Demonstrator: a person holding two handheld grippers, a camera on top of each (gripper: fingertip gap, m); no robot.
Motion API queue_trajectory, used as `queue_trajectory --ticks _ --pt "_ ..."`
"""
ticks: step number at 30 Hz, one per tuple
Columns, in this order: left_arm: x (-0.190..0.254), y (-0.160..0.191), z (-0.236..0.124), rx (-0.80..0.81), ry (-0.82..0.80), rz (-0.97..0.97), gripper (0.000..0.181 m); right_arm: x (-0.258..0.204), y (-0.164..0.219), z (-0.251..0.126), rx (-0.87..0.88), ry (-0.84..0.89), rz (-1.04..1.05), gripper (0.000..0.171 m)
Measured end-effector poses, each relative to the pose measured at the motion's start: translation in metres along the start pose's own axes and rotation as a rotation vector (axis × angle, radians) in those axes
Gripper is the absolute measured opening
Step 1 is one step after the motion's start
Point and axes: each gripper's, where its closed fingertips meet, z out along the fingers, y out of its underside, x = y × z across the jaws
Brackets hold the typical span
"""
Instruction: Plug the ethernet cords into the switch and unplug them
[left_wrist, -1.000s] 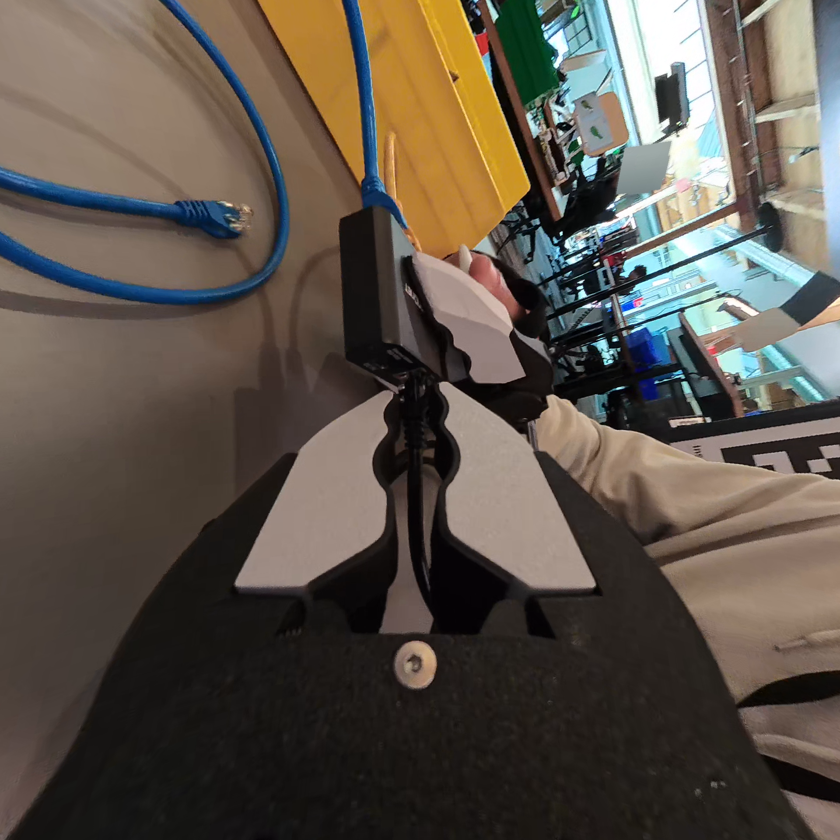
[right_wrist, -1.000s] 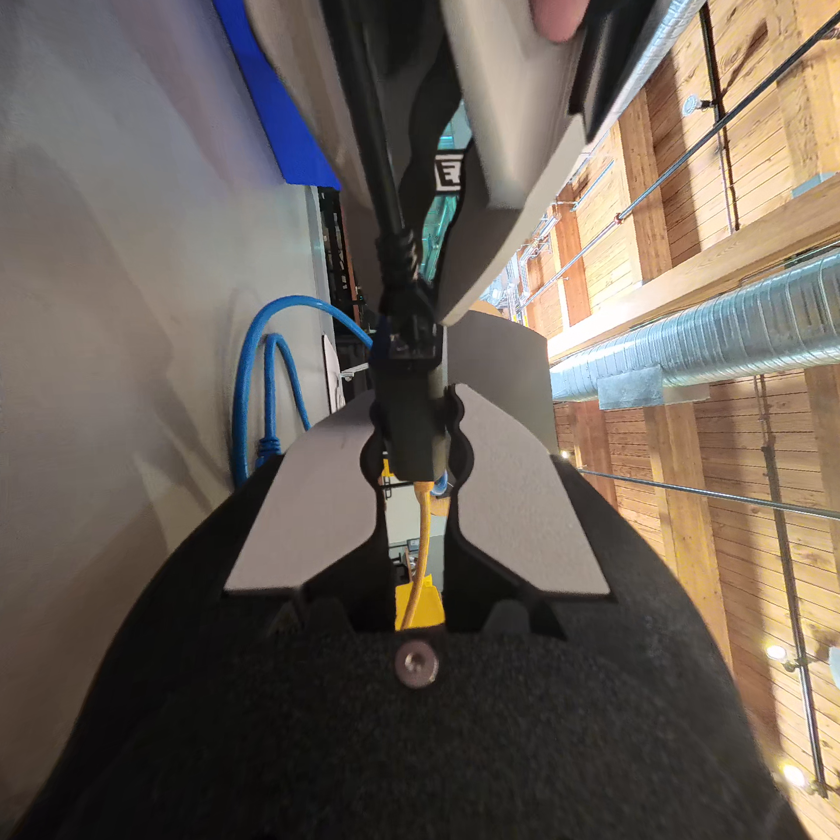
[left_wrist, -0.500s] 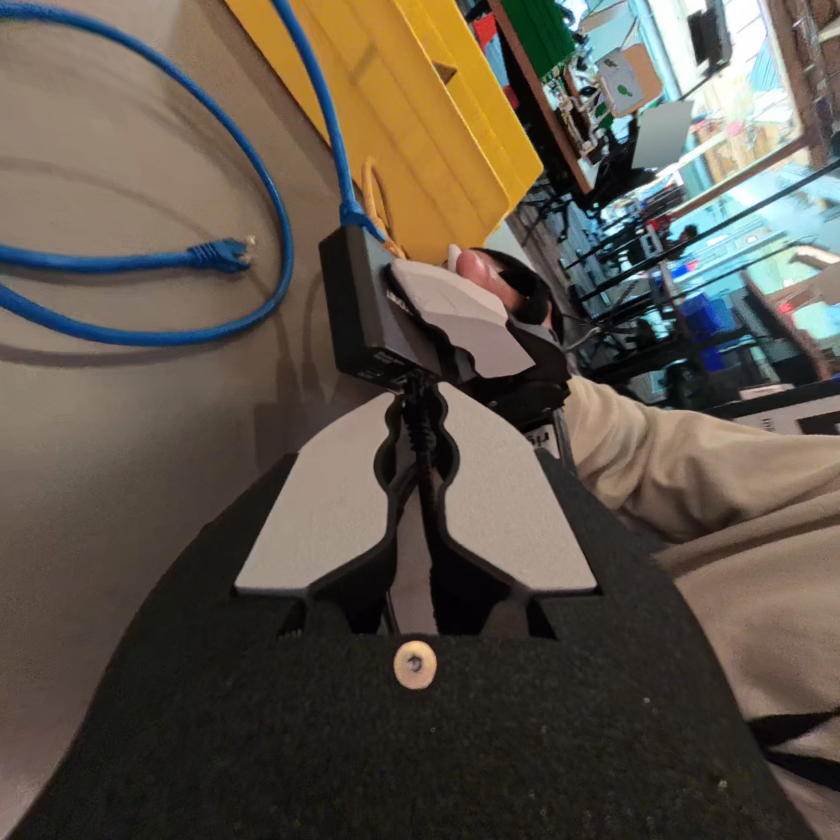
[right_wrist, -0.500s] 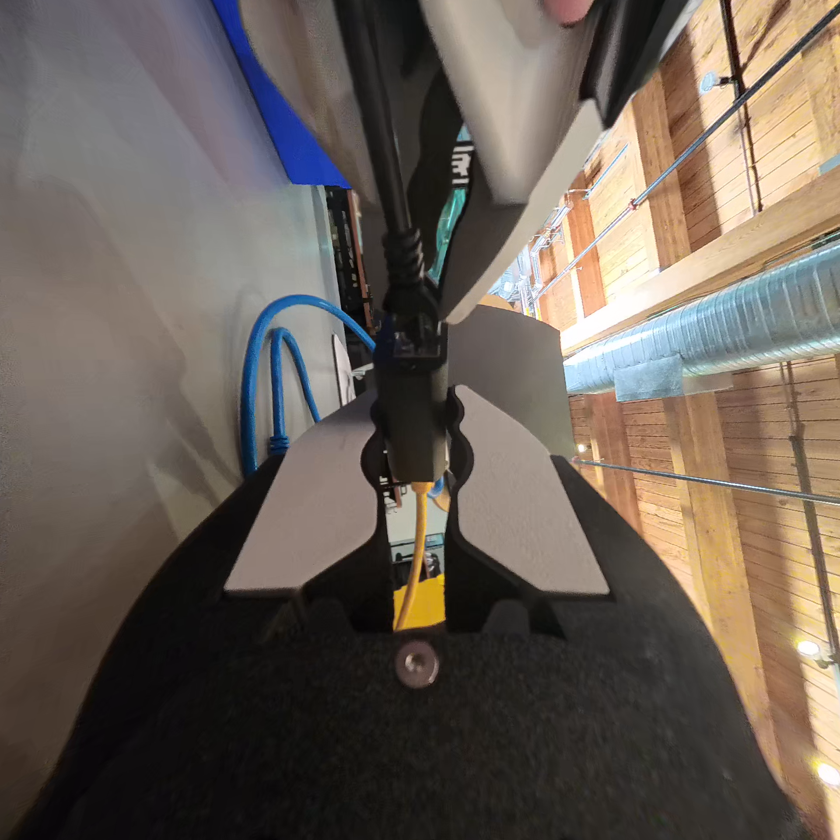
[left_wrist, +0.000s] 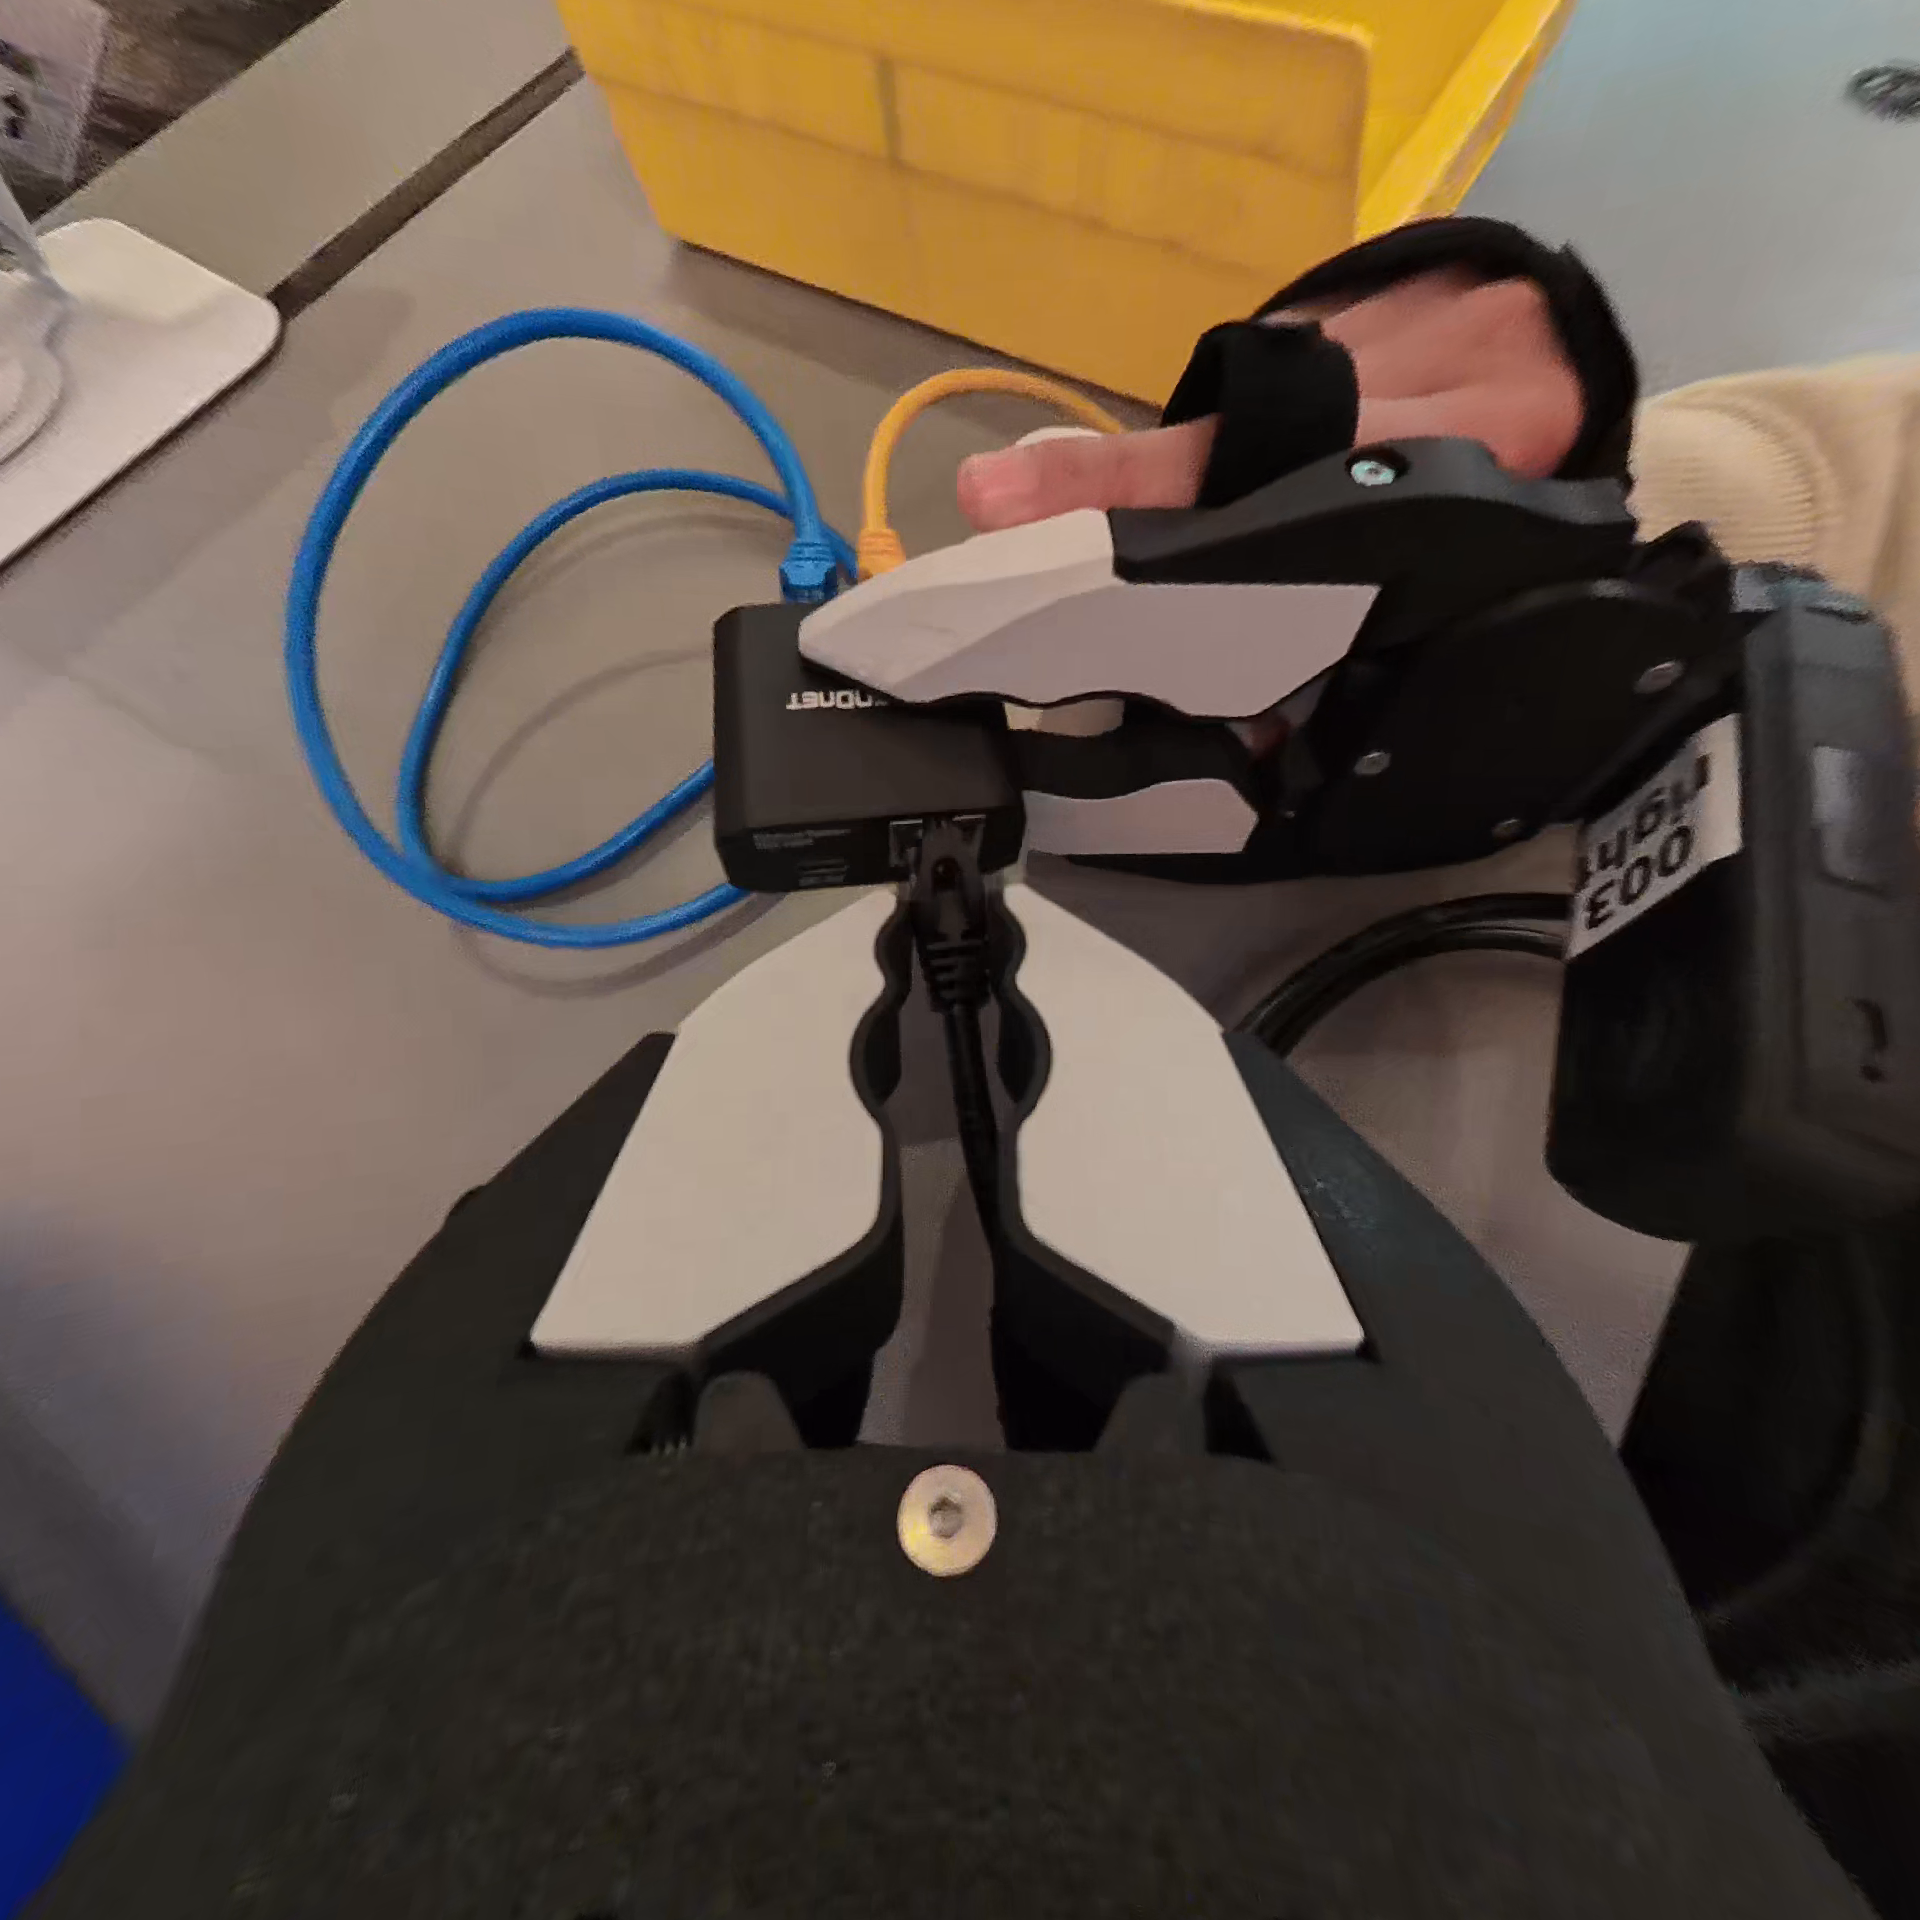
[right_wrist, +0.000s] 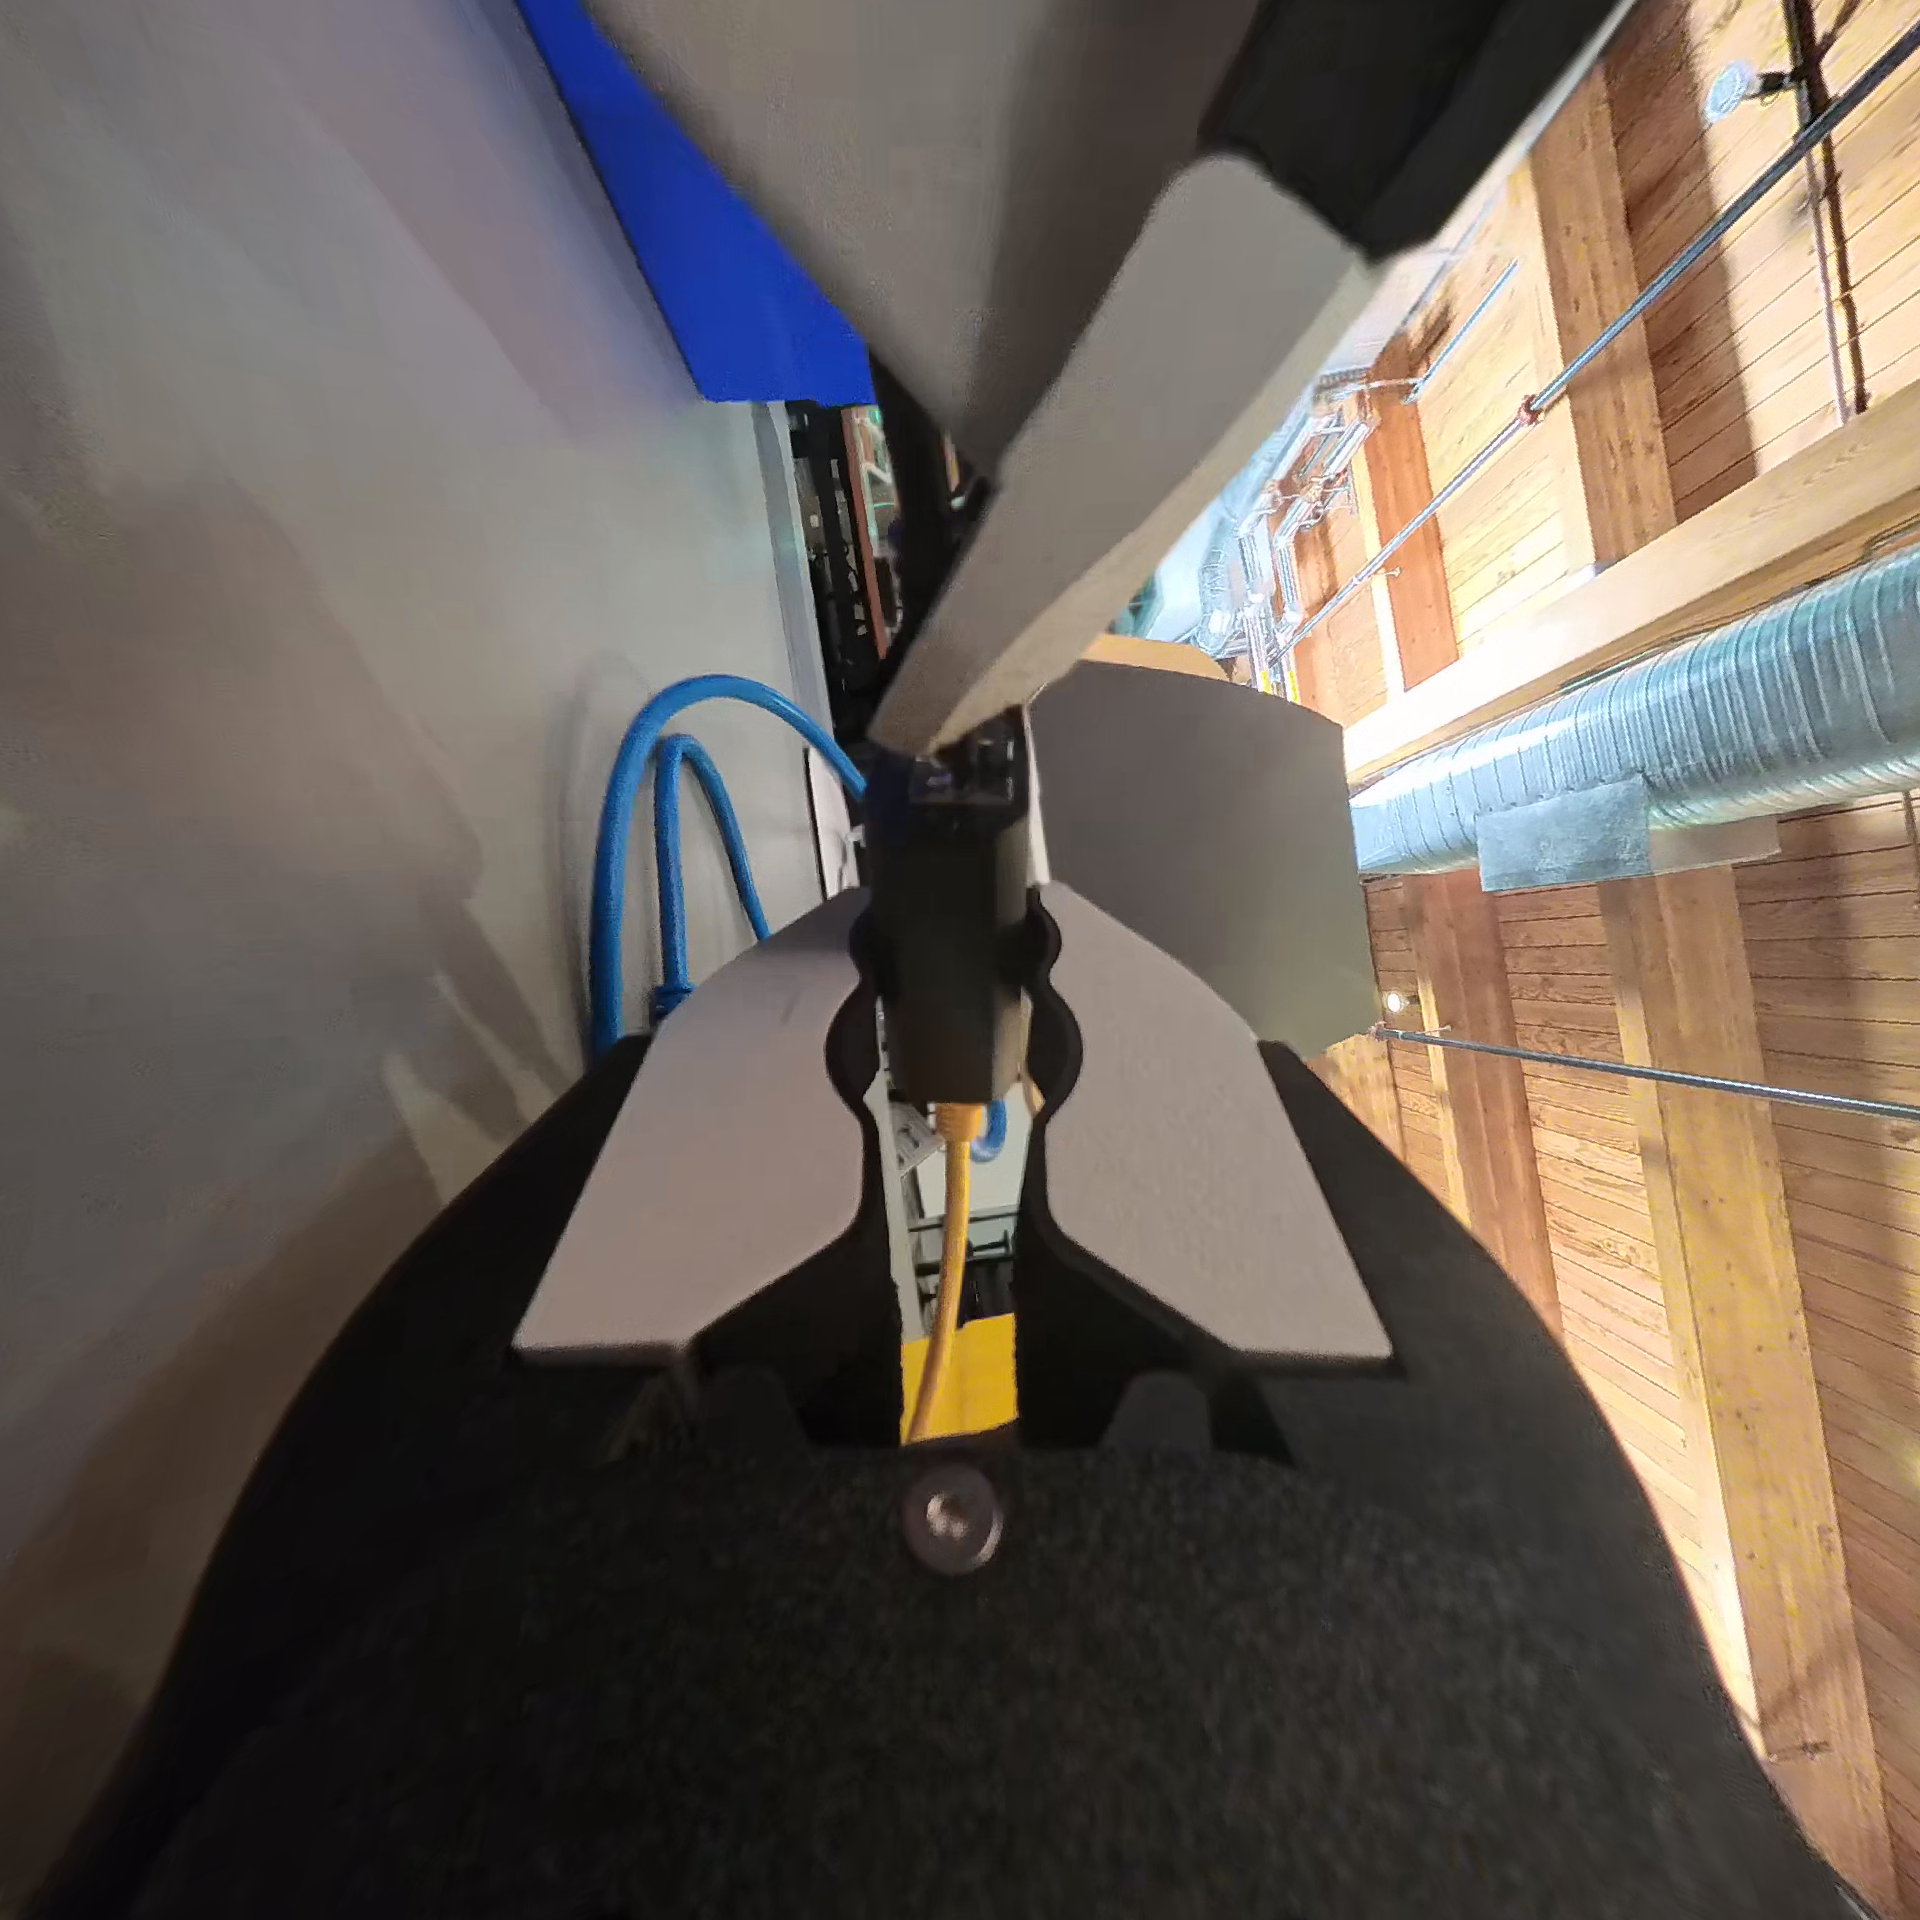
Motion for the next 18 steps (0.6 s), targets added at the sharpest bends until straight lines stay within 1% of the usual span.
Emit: queue_trajectory --ticks 6,11,16,18 --pt "-0.003 0.001 0.000 -0.055 -0.089 0.082 0.013 -0.003 0.001 0.002 -0.011 -0.019 0.020 0.025" --pt "-0.002 0.004 -0.002 -0.086 -0.086 0.076 0.013 -0.007 -0.001 0.005 -0.030 -0.030 0.032 0.025" --pt "0.001 0.005 -0.005 -0.081 -0.030 0.049 0.013 -0.010 -0.001 0.006 -0.036 -0.065 0.096 0.025" --pt "0.026 -0.001 -0.009 -0.050 0.118 0.050 0.012 -0.024 0.035 0.012 -0.176 -0.154 0.120 0.024"
